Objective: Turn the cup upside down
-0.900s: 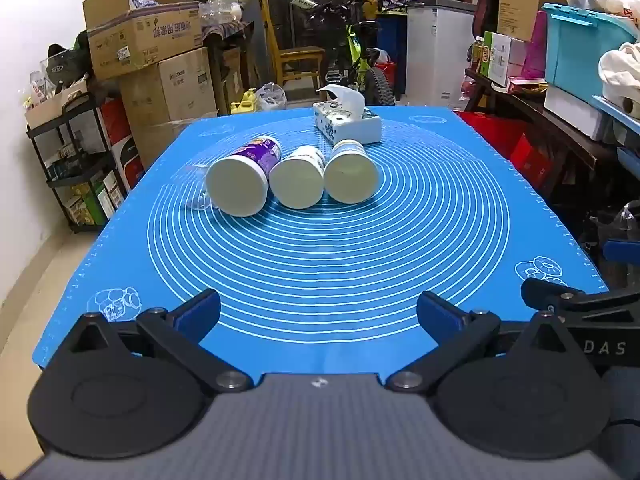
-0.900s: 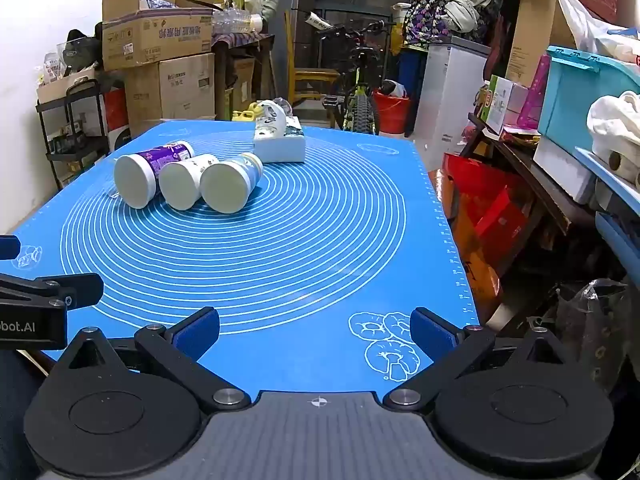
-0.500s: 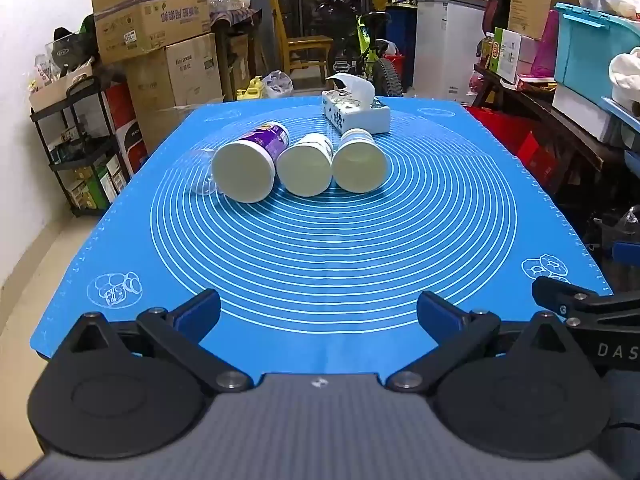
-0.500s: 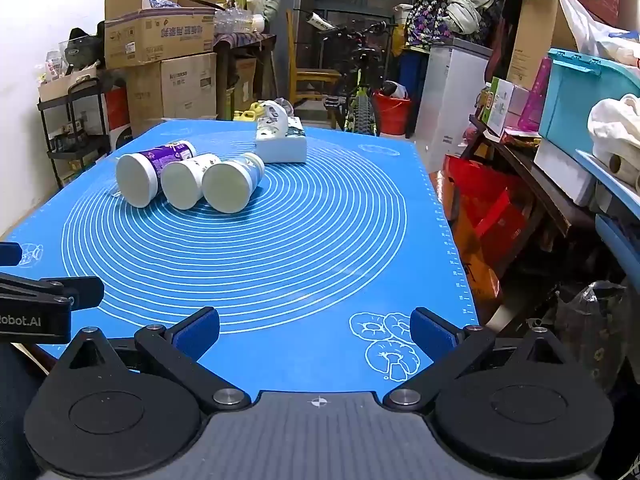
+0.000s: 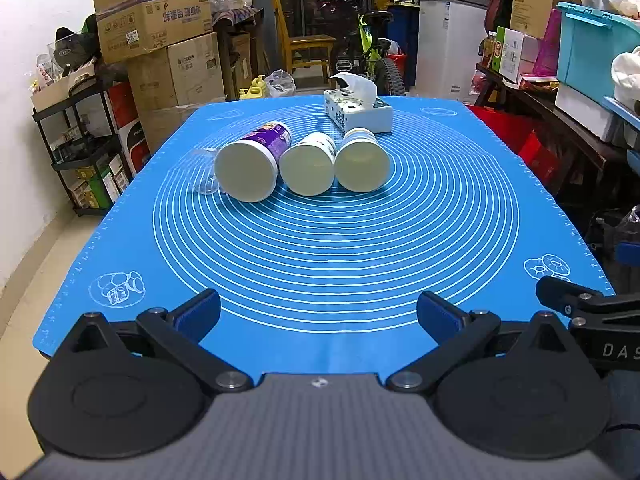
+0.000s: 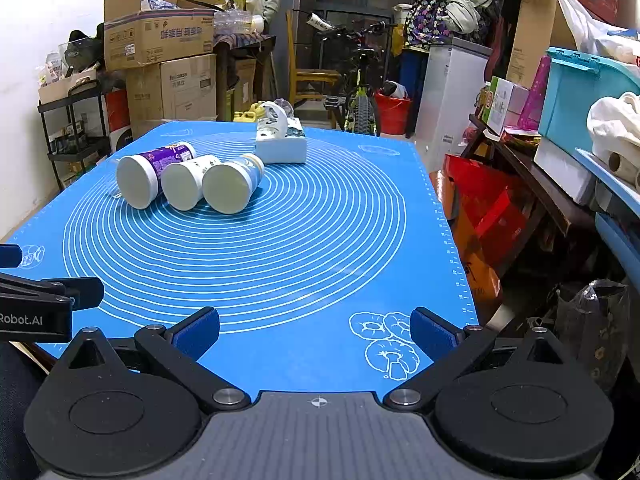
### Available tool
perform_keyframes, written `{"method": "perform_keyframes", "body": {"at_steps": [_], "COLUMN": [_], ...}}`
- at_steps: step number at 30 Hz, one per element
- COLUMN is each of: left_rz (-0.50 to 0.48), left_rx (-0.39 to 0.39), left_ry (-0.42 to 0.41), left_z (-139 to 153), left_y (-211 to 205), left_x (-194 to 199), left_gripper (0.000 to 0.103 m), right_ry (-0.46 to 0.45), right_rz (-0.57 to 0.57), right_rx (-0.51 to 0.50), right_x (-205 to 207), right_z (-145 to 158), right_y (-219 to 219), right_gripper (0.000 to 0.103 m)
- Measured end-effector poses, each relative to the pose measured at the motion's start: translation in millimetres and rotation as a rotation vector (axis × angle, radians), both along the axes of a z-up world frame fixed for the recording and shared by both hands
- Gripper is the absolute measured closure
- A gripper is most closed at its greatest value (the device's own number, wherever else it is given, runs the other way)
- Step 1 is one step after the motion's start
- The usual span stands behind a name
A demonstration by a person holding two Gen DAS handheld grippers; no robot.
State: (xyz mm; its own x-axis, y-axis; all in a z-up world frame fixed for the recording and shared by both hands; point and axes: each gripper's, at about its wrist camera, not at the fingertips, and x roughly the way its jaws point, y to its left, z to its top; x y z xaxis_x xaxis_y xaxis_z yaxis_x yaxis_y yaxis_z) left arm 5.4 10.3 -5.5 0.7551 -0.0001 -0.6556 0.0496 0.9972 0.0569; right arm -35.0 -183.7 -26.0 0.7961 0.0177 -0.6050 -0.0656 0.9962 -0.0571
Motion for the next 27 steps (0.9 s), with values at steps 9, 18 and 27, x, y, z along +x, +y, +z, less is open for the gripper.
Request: {"method": "perform_keyframes", "body": {"at_steps": [9,18,27], "left_rz": [-0.001,0.002,0.001], "left_rx": [-0.001,-0.001,0.004], "left_ry": [0.003,0.003,0.002], "left_z": [1.1,1.7,3.3], "left_y": [0.1,0.0,-1.7], "left_x": [-1.7,-2.5,-5.8], "left_gripper": [0.0,0.0,0.0], "right_ry": [0.002,0.004,0.008], "right_rz": [0.0,0.003,0.002], "right_rx": [0.002,0.001,0.001], "right_x": [-0.7,-2.1,-1.9], "right_z": [-0.3,-1.3,-1.2], "right_y": [-0.4,0.0,0.8], "right_gripper": [0.002,0.002,0.002]}}
